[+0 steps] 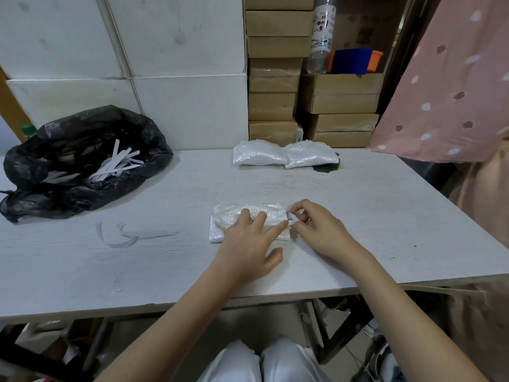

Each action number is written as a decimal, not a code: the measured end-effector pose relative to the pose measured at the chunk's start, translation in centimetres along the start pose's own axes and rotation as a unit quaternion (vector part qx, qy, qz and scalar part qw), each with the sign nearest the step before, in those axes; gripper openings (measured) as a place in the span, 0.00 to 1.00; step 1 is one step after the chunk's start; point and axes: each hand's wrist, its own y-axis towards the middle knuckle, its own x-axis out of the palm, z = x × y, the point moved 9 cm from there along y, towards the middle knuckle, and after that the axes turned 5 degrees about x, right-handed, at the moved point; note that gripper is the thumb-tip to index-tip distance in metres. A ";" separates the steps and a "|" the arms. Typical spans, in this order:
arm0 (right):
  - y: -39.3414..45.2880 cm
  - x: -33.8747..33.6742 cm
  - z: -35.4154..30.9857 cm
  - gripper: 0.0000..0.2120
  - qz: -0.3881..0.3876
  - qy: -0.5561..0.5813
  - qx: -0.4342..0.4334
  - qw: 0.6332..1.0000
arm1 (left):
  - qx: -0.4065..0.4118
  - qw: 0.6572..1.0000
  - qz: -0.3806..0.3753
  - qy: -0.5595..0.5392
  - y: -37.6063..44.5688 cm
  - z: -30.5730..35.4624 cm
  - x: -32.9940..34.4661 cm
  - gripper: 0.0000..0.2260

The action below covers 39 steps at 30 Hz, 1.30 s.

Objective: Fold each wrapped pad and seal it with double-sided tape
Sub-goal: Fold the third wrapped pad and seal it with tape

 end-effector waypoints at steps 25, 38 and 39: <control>0.6 0.2 -1.1 0.03 0.005 -0.125 -0.035 0.992 | 0.075 0.989 -0.109 0.073 1.8 0.8 1.1 0.21; -0.7 0.3 -1.2 0.03 0.040 -0.118 -0.061 0.990 | 0.076 0.968 -0.223 0.087 2.0 0.8 1.7 0.20; -0.8 0.3 -1.2 0.04 0.043 -0.116 -0.062 0.990 | 0.067 0.968 -0.219 0.099 2.2 0.7 1.2 0.19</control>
